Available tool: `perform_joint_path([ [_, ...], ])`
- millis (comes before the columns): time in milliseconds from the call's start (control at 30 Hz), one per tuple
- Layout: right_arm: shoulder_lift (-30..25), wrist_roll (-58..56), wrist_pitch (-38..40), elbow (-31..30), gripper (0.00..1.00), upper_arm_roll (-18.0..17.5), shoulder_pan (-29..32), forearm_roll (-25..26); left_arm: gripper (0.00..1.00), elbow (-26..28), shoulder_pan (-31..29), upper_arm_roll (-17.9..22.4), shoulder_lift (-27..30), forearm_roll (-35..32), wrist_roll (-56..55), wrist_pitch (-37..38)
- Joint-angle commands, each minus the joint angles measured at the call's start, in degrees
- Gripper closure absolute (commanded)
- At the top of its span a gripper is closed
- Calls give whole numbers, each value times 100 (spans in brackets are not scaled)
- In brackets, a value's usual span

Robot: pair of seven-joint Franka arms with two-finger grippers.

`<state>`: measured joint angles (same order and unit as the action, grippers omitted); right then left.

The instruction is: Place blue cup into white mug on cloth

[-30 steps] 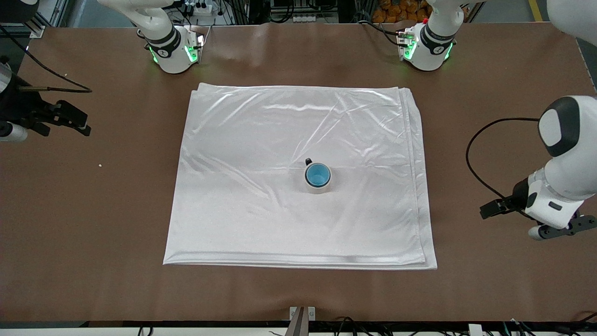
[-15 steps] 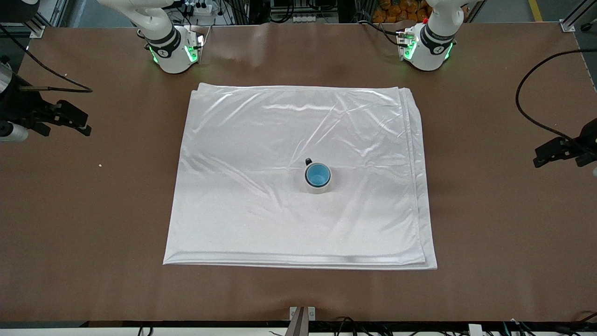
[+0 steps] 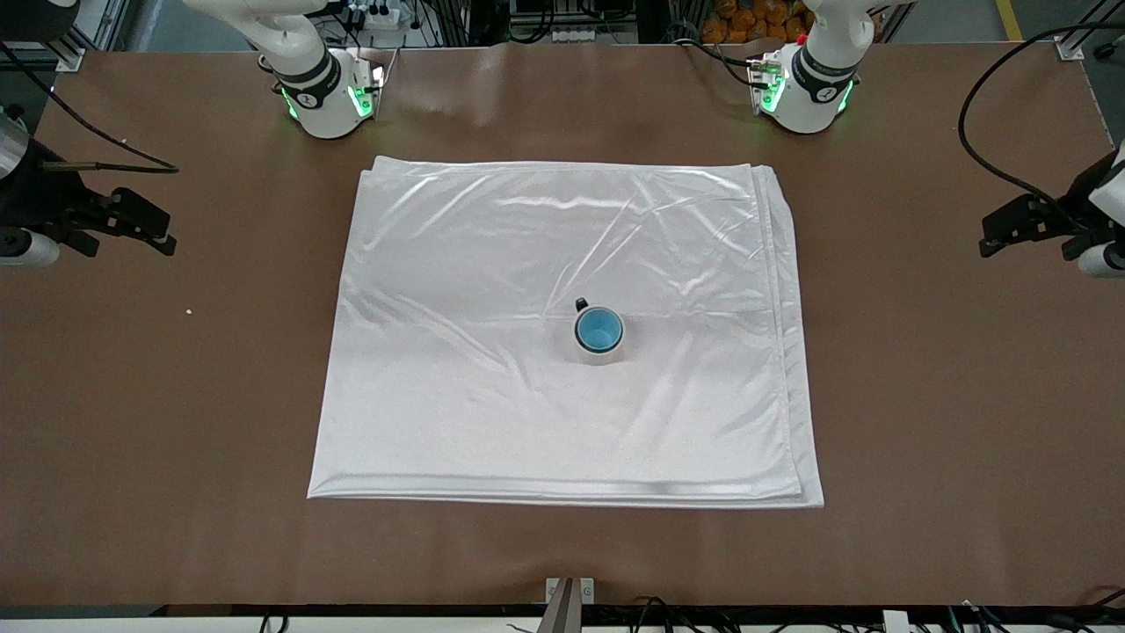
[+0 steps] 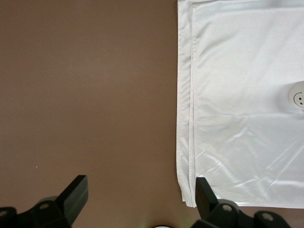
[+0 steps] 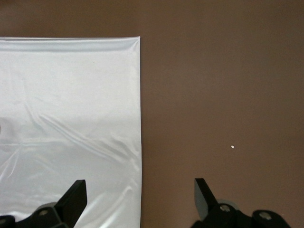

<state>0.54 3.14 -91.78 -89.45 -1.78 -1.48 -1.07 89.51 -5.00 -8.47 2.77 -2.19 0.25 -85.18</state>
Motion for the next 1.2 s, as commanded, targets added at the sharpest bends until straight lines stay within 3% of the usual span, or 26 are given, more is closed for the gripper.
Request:
perform_joint_path([
  [0, -80, -33, 90, 15, 0, -7, -19, -69, 0, 137, 42, 73, 172, 122, -43, 63],
  [1167, -150, -50, 107, 7, 0, -7, -28, -69, 0, 190, 69, 188, 154, 377, -51, 142],
])
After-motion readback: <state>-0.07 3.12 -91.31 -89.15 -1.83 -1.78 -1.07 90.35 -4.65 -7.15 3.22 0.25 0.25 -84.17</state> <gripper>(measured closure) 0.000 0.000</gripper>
